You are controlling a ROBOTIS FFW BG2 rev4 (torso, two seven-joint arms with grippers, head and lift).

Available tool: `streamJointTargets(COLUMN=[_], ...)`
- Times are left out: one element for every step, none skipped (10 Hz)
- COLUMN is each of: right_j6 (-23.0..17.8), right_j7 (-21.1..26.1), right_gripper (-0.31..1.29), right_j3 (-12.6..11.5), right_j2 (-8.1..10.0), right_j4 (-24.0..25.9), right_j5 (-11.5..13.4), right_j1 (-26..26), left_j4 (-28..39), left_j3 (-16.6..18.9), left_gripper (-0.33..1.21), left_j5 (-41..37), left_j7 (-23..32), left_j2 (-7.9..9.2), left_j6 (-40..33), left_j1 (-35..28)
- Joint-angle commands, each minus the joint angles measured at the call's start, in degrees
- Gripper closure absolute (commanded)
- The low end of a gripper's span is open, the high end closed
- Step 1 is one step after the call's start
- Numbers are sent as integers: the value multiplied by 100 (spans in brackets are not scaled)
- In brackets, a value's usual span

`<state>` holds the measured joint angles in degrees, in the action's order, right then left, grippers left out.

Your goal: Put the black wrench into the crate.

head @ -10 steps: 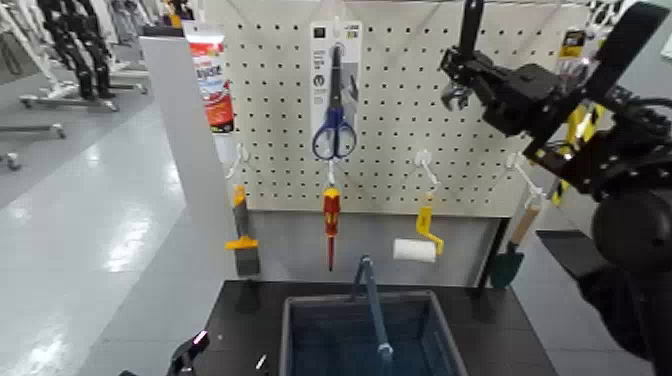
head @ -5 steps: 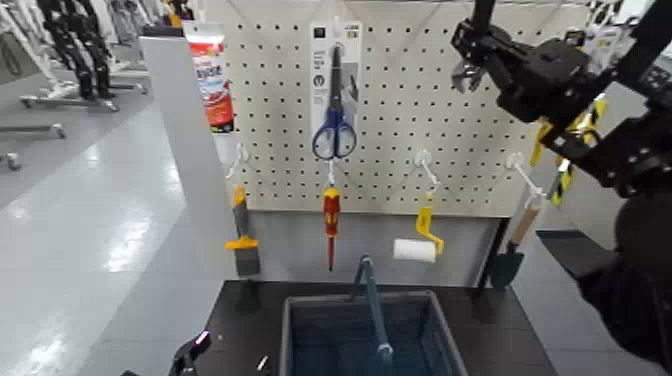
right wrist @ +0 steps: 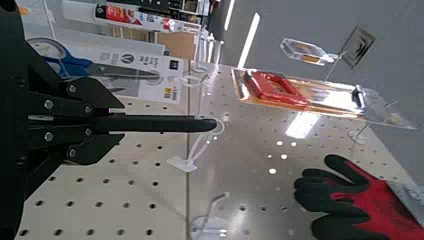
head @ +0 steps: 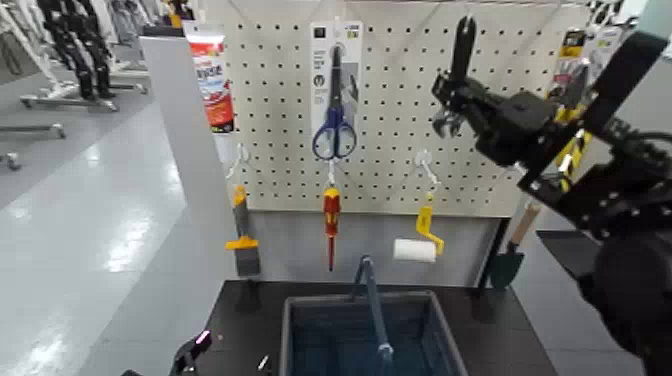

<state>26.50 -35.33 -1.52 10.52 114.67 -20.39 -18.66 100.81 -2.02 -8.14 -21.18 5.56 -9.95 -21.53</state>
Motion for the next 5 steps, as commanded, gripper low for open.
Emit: streamJointTargets(right_j6=[207, 294, 400, 444, 549], right_j7=[61, 70, 114, 131, 131], right_gripper=[114, 114, 114, 114, 114], right_j3=[-77, -103, -130, -130, -147], right_j2=[-94, -146, -226, -296, -366], right_j4=[-42, -94, -156, -261, -341], right_j5=[-70, -97, -105, -105, -105], right_j1=[530, 749, 1004, 1242, 1461], left_j4=[0, 0, 0, 0, 0], left_j3=[-9, -9, 0, 0, 8], left_gripper=[9, 9, 9, 9, 9], left_j5=[6, 6, 6, 6, 6], left_j7=[0, 0, 0, 0, 0], left_j2=[-2, -2, -2, -2, -2], left_j6=[-6, -6, -6, -6, -6], left_j1=[0, 0, -9, -9, -9])
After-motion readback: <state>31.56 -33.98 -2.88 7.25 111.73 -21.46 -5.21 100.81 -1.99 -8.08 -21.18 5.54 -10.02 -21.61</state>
